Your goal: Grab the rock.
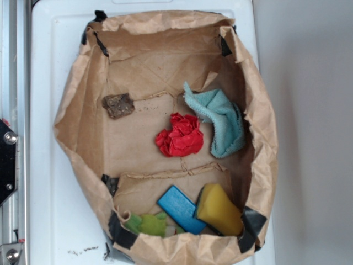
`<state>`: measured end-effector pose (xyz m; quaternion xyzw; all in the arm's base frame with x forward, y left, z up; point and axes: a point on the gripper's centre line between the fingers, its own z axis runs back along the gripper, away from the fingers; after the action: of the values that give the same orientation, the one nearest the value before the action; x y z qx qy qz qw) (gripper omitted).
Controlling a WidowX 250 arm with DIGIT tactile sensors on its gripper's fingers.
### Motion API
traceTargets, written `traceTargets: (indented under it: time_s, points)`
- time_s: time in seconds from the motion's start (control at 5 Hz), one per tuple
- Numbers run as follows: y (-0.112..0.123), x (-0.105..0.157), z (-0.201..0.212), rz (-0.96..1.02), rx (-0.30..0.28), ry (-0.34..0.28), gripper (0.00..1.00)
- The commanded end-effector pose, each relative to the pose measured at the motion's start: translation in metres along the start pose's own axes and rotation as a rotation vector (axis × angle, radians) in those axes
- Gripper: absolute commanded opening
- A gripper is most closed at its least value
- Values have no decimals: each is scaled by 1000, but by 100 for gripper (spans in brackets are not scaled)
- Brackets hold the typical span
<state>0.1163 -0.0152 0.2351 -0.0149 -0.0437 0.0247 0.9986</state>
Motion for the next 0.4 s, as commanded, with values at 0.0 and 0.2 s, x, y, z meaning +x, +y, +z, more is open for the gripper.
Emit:
traceTargets:
  time_s: [0.0, 0.2]
  points:
    - [0, 0, 0, 0, 0, 0, 100]
    - [1, 27, -9, 46, 15, -3, 100]
